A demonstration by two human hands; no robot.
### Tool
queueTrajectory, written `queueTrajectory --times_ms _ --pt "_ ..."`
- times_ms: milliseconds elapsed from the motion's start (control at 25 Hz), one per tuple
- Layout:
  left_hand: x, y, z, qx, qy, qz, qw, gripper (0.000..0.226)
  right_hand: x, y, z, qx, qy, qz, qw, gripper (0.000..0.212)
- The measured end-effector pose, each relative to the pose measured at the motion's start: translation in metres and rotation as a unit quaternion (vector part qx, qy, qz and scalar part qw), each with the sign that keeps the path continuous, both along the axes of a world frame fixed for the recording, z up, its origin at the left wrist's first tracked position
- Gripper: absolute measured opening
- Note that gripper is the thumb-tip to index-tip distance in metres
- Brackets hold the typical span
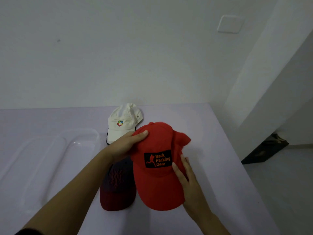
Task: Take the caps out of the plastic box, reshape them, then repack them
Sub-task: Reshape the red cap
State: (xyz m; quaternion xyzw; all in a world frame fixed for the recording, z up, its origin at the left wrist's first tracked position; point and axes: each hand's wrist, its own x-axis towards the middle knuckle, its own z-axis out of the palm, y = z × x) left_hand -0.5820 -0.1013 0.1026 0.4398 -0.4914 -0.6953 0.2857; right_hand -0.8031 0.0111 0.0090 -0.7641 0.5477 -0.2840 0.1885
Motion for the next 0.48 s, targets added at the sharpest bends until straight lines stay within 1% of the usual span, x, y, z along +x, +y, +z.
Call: queueTrajectory --times_ms 40,80,120,160,200,280,320,400,480 --pt "0.001 -0.002 0.000 -0.010 0.007 0.033 0.999 0.034 -0.002 0.001 -0.002 -0.005 0.016 0.009 1.000 0.088" --pt "-0.001 -0.001 0.002 -0.023 0.002 0.069 0.997 0.030 -0.006 0.000 -0.003 -0.019 0.043 0.021 0.999 0.087" --pt "-0.001 -0.002 0.003 -0.032 -0.011 0.098 0.995 0.030 -0.011 -0.002 -0.003 -0.021 0.066 0.033 0.997 0.087" --pt "-0.002 -0.003 0.004 -0.041 -0.025 0.118 0.992 0.031 -0.016 -0.004 0.001 0.000 0.057 0.040 0.998 0.084" --pt "-0.002 -0.002 0.006 -0.052 -0.039 0.128 0.990 0.031 -0.019 -0.007 0.007 0.029 0.013 0.036 0.999 0.076" --pt "-0.004 0.002 0.009 -0.073 -0.067 0.122 0.987 0.033 -0.020 -0.016 0.028 0.050 -0.104 -0.001 0.993 0.052" --pt "-0.007 0.003 0.011 -0.081 -0.075 0.108 0.988 0.034 -0.017 -0.022 0.039 0.056 -0.148 -0.015 0.987 0.048" --pt "-0.022 0.009 0.016 -0.089 -0.065 0.074 0.991 0.034 -0.006 -0.036 0.062 0.122 -0.229 0.018 0.966 0.060" --pt "-0.035 0.012 0.020 -0.087 -0.037 0.055 0.994 0.031 0.002 -0.046 0.076 0.199 -0.310 0.072 0.927 0.071"
